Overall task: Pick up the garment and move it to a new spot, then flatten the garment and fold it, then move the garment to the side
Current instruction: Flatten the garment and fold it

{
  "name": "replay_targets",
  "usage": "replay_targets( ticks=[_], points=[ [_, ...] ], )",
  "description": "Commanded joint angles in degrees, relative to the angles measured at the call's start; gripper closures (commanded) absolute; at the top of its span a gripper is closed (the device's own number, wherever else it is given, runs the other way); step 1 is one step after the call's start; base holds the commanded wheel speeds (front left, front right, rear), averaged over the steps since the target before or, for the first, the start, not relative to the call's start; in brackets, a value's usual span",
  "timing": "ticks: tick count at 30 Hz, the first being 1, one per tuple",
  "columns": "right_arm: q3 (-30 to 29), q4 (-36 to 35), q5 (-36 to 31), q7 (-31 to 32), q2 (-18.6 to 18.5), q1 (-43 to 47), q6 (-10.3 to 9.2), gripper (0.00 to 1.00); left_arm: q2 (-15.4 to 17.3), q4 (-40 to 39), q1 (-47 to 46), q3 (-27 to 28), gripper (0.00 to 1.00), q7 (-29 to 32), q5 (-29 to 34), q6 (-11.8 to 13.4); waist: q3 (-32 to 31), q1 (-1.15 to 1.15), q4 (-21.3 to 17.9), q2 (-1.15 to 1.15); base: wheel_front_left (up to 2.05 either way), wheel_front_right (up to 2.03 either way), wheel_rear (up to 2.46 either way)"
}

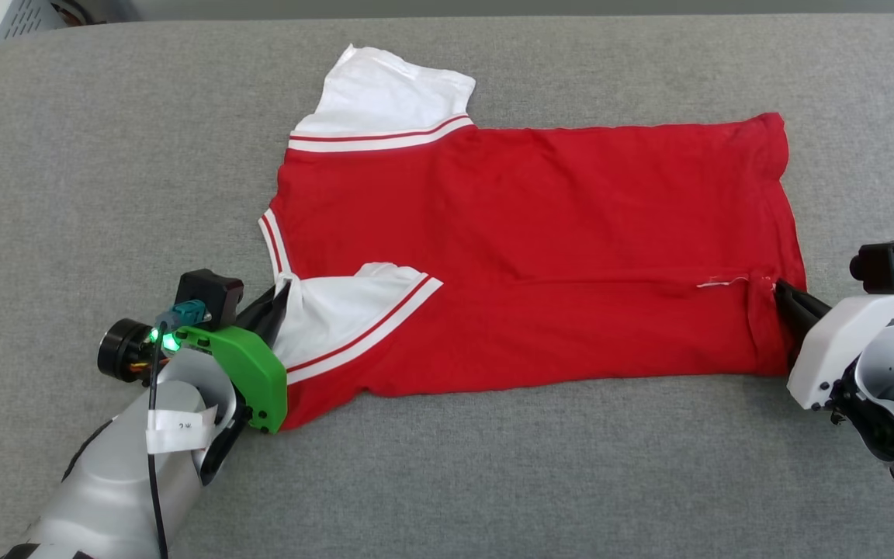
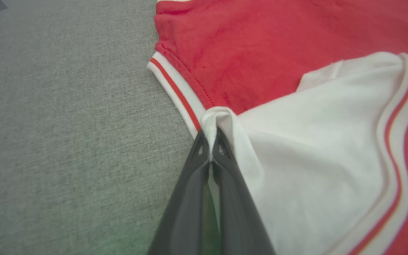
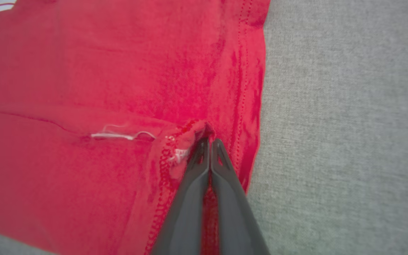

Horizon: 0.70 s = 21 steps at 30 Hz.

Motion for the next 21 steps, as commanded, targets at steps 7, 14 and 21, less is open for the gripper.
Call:
replay_targets(
  ticks=[7, 14, 21],
  points=[
    [0.32, -0.89, 2.33, -6.79, -2.11, 1.91, -0.03, 0.0, 0.51, 1.46, -0.76, -1.84, 0.0, -0.69, -2.66, -0.15, -3.97, 0.0, 1.67, 0.0, 0.0, 0.0, 0.0],
    [-2.94, -6.68, 3.35, -10.15, -6.56, 7.69, -0.03, 0.0, 5.27, -2.98, -1.52, -2.47, 0.0, 0.13, -5.44, -0.15, -8.6, 0.0, 2.63, 0.0, 0.0, 0.0, 0.0],
    [-8.4, -12.07, 1.65, -9.05, -7.35, 11.83, -0.03, 0.0, 9.52, -9.73, -3.72, -4.68, 0.0, 12.8, -12.02, -0.15, -11.16, 0.0, 2.82, 0.0, 0.0, 0.0, 0.0]
  ],
)
